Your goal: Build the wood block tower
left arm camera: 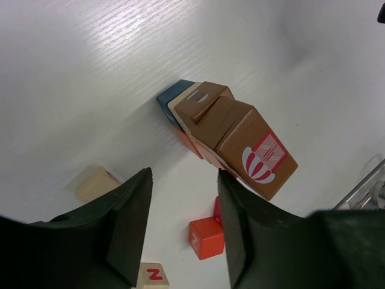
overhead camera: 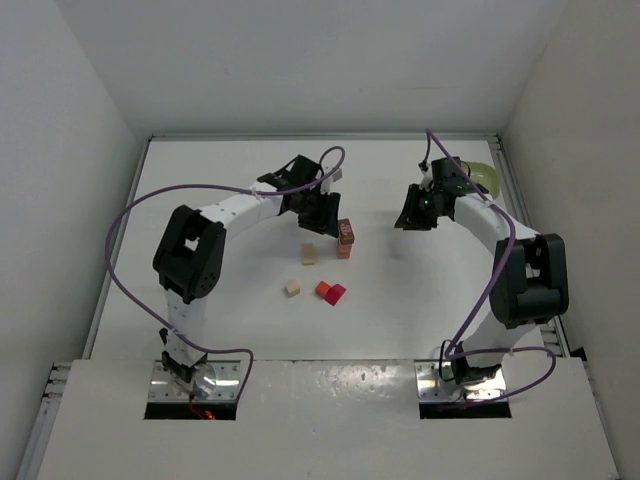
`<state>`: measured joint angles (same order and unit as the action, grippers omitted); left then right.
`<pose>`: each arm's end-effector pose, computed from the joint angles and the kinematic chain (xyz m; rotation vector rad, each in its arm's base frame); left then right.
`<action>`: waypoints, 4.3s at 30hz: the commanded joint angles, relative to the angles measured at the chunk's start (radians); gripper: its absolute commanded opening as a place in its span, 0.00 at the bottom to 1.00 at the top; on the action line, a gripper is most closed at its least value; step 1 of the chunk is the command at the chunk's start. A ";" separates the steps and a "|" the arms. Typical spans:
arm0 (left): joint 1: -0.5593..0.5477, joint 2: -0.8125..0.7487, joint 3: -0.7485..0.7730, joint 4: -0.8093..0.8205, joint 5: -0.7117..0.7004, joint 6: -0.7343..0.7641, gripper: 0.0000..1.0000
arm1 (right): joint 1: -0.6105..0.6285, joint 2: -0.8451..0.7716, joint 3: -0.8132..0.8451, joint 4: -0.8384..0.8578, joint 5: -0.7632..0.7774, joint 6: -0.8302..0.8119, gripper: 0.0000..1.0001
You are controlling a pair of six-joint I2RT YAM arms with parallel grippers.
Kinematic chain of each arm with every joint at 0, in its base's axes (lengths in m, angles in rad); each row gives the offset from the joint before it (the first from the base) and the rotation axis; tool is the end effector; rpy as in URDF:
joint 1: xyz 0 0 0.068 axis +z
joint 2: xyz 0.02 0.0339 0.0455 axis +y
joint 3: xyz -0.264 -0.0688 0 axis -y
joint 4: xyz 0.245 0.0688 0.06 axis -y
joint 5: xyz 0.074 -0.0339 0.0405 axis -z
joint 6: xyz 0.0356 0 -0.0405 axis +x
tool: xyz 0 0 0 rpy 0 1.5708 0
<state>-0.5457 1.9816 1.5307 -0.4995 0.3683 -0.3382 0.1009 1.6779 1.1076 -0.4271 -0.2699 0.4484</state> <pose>0.3647 -0.2364 0.2155 0.4272 2.5913 -0.8008 0.3429 0.0443 0.2032 0.3481 2.5872 0.5495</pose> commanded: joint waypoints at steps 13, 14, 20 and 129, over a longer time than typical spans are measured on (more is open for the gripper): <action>0.007 -0.036 0.029 -0.013 -0.117 -0.021 0.27 | 0.002 -0.006 0.043 0.024 -0.003 -0.002 0.25; 0.007 -0.026 0.040 -0.013 -0.117 -0.021 0.27 | -0.001 -0.004 0.040 0.024 -0.005 -0.002 0.25; 0.016 0.005 0.091 -0.013 -0.094 -0.030 0.32 | 0.002 -0.006 0.040 0.021 -0.002 -0.008 0.25; 0.754 -0.813 -0.517 -0.063 -0.040 0.240 0.87 | 0.752 0.192 0.023 0.106 0.213 -0.330 0.52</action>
<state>0.1928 1.1652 1.0229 -0.5686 0.3153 -0.0731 0.8642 1.8629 1.1355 -0.3412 -0.0772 0.1062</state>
